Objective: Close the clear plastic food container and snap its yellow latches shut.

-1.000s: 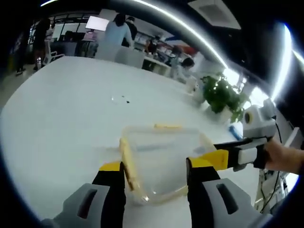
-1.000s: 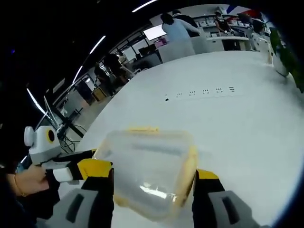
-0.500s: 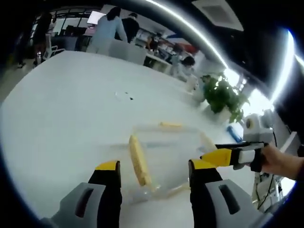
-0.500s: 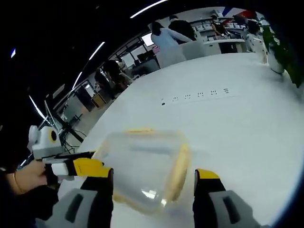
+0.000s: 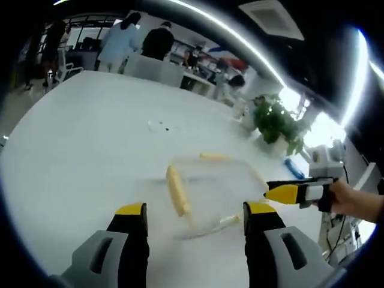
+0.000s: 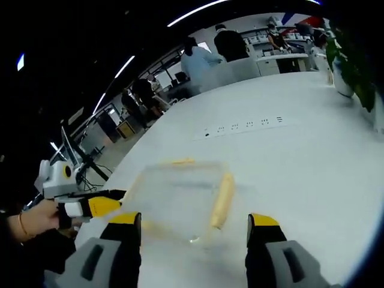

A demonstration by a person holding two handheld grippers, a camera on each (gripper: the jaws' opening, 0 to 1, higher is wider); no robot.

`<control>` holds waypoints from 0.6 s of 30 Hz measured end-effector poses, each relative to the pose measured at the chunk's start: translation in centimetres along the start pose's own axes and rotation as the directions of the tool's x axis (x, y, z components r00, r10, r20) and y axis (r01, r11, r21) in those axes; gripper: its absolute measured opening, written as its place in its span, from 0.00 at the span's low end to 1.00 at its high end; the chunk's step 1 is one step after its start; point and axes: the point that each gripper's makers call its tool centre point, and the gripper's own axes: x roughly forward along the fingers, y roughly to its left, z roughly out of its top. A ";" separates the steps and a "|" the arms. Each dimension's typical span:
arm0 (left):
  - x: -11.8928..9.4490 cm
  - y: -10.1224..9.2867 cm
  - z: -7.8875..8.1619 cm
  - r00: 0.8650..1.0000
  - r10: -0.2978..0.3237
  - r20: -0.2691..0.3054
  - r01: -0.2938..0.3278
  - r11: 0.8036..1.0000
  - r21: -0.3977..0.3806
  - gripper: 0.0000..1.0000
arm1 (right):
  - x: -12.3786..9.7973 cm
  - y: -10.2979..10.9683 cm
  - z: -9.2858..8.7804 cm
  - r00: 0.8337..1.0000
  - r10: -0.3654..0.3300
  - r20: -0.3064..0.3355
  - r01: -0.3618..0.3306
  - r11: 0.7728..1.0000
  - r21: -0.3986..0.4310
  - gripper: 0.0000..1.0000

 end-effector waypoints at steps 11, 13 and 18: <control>-2.5 -1.0 -1.1 1.000 0.002 0.005 -0.002 1.000 0.005 0.67 | -1.9 1.7 -1.6 1.000 0.003 -0.025 -0.005 0.998 -0.061 0.73; -3.0 -1.3 -1.4 1.000 -0.001 0.005 0.001 1.000 0.003 0.67 | -2.3 2.1 -1.8 1.000 0.005 -0.028 -0.007 0.998 -0.063 0.73; -4.2 -1.7 -2.1 1.000 -0.008 0.010 0.008 1.000 -0.014 0.67 | -3.3 2.9 -2.5 1.000 0.012 -0.025 -0.014 0.998 -0.067 0.73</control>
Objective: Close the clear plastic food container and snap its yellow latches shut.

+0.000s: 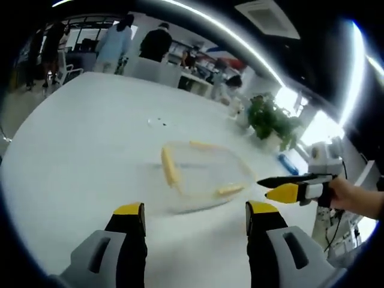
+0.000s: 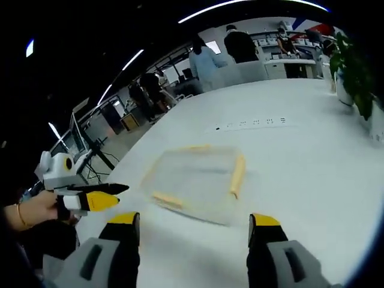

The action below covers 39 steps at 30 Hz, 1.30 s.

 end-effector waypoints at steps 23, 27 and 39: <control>-4.7 -2.5 -3.7 1.000 0.013 -0.007 -0.012 0.992 0.126 0.70 | -5.1 3.6 -3.8 0.999 0.015 0.031 -0.014 1.000 -0.015 0.72; -5.3 -2.8 -4.3 1.000 0.000 -0.005 0.001 0.995 0.102 0.70 | -6.2 4.0 -4.4 0.999 0.015 0.040 -0.014 1.000 -0.023 0.72; -8.0 -4.2 -6.5 0.999 -0.024 -0.038 0.033 0.959 0.283 0.72 | -8.5 4.9 -6.4 0.998 -0.018 0.067 0.026 0.992 -0.124 0.73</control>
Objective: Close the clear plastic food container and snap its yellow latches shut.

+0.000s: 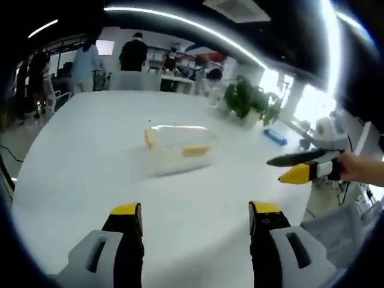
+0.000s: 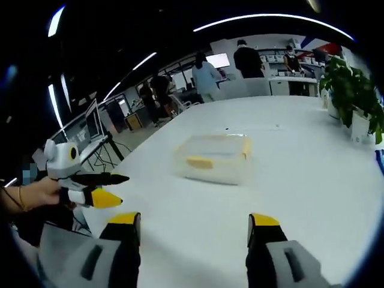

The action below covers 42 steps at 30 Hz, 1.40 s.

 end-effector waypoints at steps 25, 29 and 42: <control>-1.0 -0.3 0.0 1.000 0.001 0.031 0.000 1.000 -0.017 0.73 | -1.0 1.7 -1.0 1.000 0.013 -0.021 -0.016 0.994 -0.104 0.75; -0.7 0.0 0.1 1.000 0.008 0.023 -0.007 1.000 -0.005 0.73 | -1.0 1.5 -1.0 1.000 0.011 -0.020 -0.013 0.995 -0.103 0.75; -0.6 0.2 -0.3 1.000 0.004 0.007 -0.004 1.000 -0.023 0.72 | -0.7 1.2 -1.5 1.000 0.005 -0.030 -0.009 0.993 -0.116 0.74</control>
